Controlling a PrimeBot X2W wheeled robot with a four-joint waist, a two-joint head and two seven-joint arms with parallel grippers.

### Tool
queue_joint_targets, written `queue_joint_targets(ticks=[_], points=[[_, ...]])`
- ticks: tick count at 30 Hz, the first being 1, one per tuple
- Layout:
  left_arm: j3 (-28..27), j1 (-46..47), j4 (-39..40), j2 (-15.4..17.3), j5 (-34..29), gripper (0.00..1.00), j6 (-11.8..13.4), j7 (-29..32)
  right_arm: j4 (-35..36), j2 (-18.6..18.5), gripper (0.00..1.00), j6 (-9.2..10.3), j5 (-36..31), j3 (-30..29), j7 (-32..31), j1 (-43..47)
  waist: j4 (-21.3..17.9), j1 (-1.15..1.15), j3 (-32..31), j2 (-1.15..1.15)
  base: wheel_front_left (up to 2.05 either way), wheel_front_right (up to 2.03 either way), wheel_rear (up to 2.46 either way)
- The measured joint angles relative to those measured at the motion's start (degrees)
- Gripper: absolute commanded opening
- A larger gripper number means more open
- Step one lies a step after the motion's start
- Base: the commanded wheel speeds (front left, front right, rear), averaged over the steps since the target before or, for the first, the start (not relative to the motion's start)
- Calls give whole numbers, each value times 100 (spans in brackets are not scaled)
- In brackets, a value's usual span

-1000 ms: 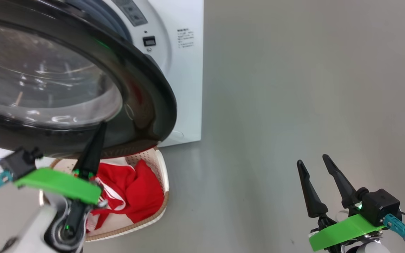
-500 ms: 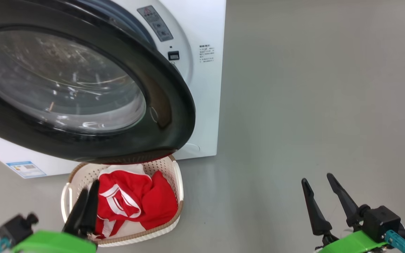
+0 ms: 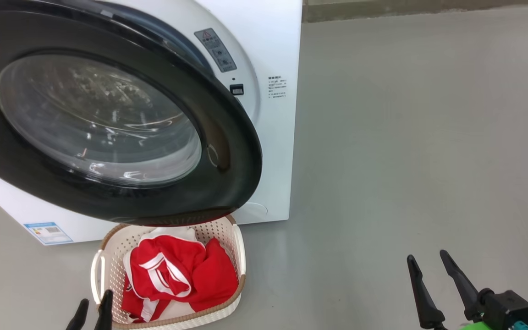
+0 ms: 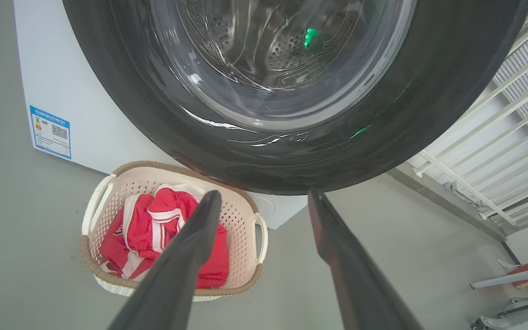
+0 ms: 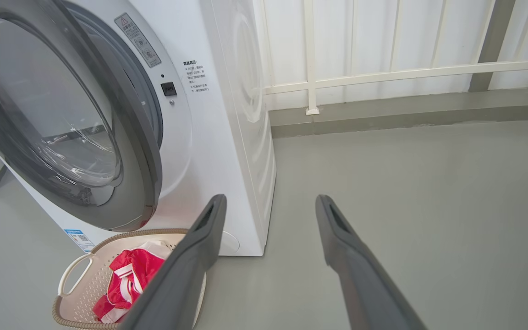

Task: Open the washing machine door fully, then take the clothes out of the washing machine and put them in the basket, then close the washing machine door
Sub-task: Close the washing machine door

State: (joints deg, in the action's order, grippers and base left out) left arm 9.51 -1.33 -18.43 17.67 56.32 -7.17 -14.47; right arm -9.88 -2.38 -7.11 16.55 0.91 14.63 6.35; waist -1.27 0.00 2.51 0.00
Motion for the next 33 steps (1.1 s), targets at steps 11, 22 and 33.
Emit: queue_joint_targets(ticks=[11,22,33], points=[[-948,-483,530,-489,-2553,100,-1,0,25,21,100,0,0,-82,0,204,112,0,-153,0,0,0,0],[-1483,-816,1141,-1001,-4169,100,-1,0,123,26,100,0,0,-193,0,206,136,0,-174,0,0,0,0],[-1495,-820,1083,-1049,-4176,100,-1,0,122,26,100,0,0,-199,0,206,162,0,-155,0,0,0,0]])
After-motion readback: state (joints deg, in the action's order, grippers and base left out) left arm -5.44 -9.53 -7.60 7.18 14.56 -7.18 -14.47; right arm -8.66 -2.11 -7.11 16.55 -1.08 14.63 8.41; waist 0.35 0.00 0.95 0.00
